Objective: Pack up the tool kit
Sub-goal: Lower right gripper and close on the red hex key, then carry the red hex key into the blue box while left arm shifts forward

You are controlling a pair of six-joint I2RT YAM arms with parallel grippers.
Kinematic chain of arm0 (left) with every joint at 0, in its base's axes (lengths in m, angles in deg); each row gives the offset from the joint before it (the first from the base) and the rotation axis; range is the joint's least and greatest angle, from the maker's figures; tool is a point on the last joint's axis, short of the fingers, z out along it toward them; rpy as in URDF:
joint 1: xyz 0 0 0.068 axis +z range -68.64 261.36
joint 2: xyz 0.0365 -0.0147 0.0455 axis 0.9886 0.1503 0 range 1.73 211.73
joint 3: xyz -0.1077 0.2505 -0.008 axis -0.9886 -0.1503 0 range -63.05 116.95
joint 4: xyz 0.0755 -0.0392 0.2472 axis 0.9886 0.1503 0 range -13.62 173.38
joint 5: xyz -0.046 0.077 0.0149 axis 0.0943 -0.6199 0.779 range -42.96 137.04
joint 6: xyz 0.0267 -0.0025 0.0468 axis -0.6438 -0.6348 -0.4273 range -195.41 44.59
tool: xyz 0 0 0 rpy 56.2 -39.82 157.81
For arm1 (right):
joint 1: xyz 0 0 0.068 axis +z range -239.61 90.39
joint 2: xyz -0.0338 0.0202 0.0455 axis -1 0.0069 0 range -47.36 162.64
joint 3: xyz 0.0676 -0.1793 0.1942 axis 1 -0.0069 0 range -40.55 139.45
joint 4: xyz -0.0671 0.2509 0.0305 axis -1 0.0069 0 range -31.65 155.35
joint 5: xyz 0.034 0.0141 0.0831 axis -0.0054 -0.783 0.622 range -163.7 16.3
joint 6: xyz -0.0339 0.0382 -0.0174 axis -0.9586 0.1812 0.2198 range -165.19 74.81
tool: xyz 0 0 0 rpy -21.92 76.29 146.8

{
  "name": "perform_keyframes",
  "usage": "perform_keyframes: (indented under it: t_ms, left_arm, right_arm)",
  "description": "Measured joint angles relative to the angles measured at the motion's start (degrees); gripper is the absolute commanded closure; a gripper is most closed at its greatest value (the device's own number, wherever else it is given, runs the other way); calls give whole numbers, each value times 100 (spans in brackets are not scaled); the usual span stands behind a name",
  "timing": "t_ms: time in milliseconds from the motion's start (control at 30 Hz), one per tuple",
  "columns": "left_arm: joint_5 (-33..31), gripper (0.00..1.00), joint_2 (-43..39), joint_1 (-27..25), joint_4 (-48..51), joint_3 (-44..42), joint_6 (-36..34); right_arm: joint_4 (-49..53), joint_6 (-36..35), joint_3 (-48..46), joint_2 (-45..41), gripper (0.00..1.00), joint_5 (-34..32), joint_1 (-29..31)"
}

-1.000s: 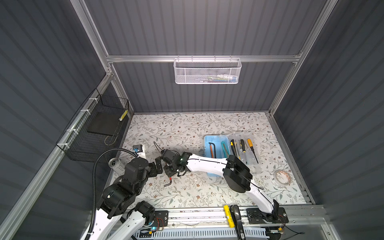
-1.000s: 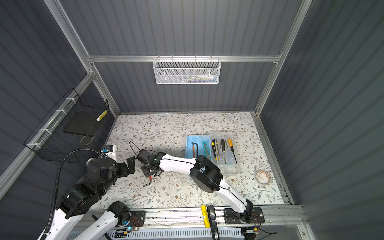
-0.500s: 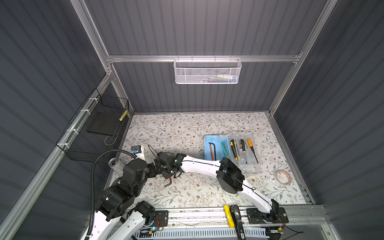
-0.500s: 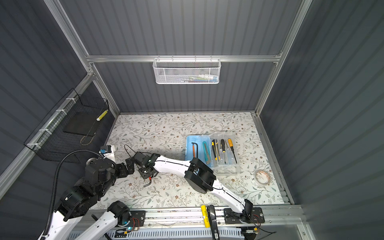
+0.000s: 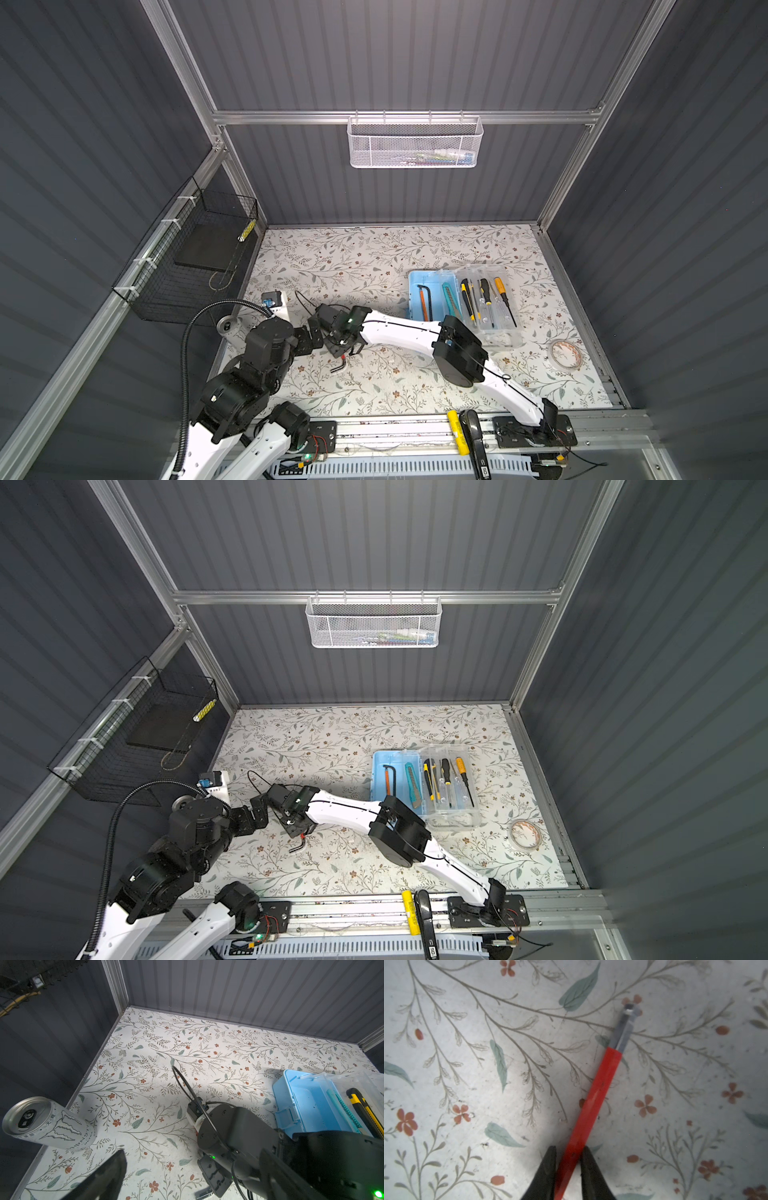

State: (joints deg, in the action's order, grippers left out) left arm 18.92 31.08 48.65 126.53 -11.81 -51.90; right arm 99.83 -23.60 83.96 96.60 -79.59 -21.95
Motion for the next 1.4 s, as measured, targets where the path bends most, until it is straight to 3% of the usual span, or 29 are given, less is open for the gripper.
perform_keyframes:
  t_ms: [233, 433, 633, 900, 1200, 1400]
  left_arm:
    - [-2, 0, -4, 0, 0, 0, 0]
    - [-2, 1, -4, 0, 0, 0, 0]
    - [-35, 0, -4, 0, 0, 0, 0]
    - [7, 0, 101, 0, 2, 0, 0]
    - [68, 1, 166, 0, 2, 0, 4]
    - [83, 0, 328, 0, 0, 0, 24]
  right_arm:
    - [-210, -4, -323, -164, 100, -79, 0]
    - [-332, 72, -1209, -732, 100, -17, -35]
    - [-553, 358, -2529, -1906, 100, -66, -63]
    - [-673, 573, -3700, -3445, 100, -737, -205]
    - [-608, 887, -5154, -4913, 100, -1047, -1115]
    - [-577, 811, -5344, -5123, 100, -1058, -1985]
